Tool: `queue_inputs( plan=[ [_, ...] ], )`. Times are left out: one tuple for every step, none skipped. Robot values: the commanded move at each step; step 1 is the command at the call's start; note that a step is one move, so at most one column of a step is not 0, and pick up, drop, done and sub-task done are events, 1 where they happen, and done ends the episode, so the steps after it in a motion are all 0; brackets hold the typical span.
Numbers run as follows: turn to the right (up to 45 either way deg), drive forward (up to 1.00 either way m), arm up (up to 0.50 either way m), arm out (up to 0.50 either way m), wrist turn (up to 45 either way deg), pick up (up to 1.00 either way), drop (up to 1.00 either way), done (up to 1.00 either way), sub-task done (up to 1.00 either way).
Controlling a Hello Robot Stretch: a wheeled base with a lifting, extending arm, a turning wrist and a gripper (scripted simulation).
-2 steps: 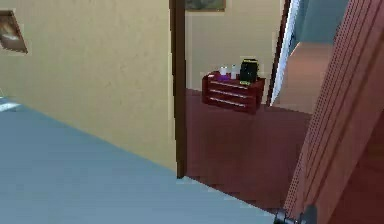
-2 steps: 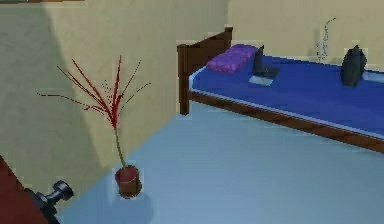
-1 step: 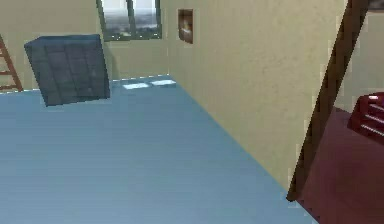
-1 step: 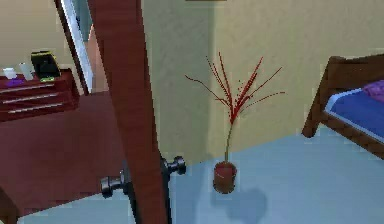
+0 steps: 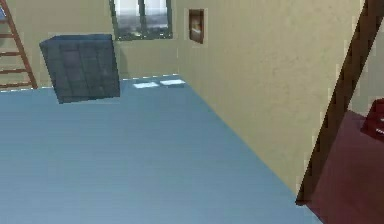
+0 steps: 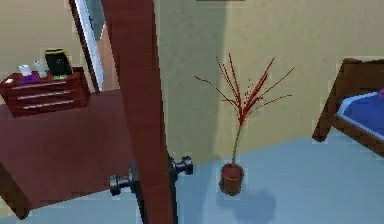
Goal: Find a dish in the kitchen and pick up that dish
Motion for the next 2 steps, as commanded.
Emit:
queue_inputs(
  plan=[
    [-45.0,0.0,0.0,0.0,0.0,0.0,0.0,0.0,0.0],
    [-45.0,0.0,0.0,0.0,0.0,0.0,0.0,0.0,0.0]
  ],
)
